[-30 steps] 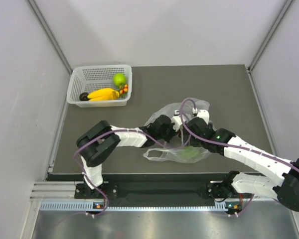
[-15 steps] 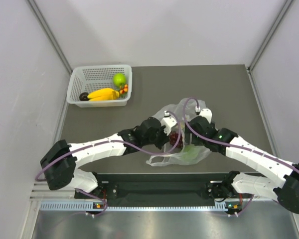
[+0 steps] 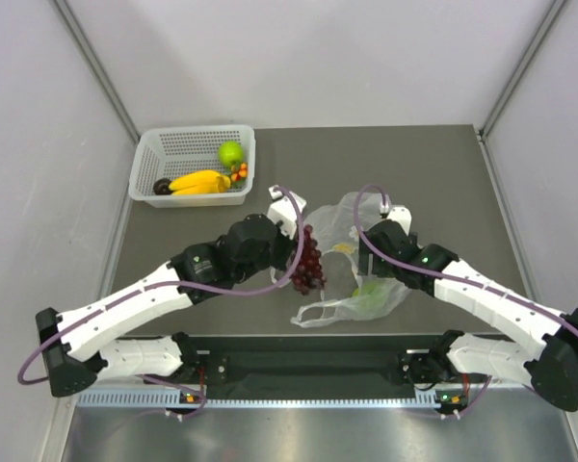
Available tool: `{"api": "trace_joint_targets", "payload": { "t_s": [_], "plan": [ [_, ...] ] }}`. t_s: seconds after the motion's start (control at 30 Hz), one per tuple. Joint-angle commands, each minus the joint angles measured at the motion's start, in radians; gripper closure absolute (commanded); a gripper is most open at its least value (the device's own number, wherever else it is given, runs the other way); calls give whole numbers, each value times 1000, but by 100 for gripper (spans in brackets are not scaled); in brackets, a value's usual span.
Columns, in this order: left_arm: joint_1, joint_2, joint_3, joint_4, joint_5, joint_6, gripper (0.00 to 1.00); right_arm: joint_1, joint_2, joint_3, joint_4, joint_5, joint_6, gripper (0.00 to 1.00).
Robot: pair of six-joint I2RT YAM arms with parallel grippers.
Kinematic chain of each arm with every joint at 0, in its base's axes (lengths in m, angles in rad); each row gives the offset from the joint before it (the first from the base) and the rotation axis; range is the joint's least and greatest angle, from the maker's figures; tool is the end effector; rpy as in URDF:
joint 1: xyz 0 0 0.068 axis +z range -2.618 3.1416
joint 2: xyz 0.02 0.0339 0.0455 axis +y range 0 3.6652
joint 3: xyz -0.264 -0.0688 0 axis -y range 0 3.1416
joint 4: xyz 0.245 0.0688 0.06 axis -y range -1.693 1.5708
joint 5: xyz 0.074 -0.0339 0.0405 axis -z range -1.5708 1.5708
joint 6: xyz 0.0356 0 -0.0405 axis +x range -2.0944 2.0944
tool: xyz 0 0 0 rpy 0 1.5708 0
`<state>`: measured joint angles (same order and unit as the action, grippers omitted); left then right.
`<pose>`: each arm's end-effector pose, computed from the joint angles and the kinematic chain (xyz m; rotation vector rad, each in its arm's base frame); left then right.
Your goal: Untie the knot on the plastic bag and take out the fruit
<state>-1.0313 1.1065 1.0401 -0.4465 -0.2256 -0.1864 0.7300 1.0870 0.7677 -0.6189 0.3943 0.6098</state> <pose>0.1327 -0.2061 0.3398 0.7360 1.9772 -0.5081 0.1670 0.1311 0.2411 0.0125 2.4138 0.1123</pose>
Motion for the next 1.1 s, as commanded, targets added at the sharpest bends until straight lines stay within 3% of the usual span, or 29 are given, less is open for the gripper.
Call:
{"api": "trace_joint_targets", "payload": {
  "t_s": [0.0, 0.1, 0.23, 0.53, 0.73, 0.97, 1.0, 1.07],
  "plan": [
    [10, -14, 128, -7, -370, -10, 100, -18, -13, 48, 41, -11, -18, 17],
    [98, 29, 208, 6, -400, 28, 100, -20, -16, 48, 47, -21, -25, 17],
    [360, 88, 293, 72, -304, 47, 100, -21, -13, 47, 57, -35, -45, 17],
    [752, 349, 374, 345, -241, 64, 100, -23, 21, 39, 97, -90, -67, 18],
    [895, 519, 391, 439, -179, 38, 100, -23, 22, 27, 110, -106, -81, 17],
    [961, 633, 380, 482, -152, 13, 100, -21, -7, 30, 99, -118, -91, 16],
    [961, 636, 379, 477, -141, 10, 98, -21, -12, 30, 91, -117, -93, 16],
    [961, 633, 370, 451, -98, -7, 73, -21, -22, 35, 84, -115, -99, 16]
  ]
}}
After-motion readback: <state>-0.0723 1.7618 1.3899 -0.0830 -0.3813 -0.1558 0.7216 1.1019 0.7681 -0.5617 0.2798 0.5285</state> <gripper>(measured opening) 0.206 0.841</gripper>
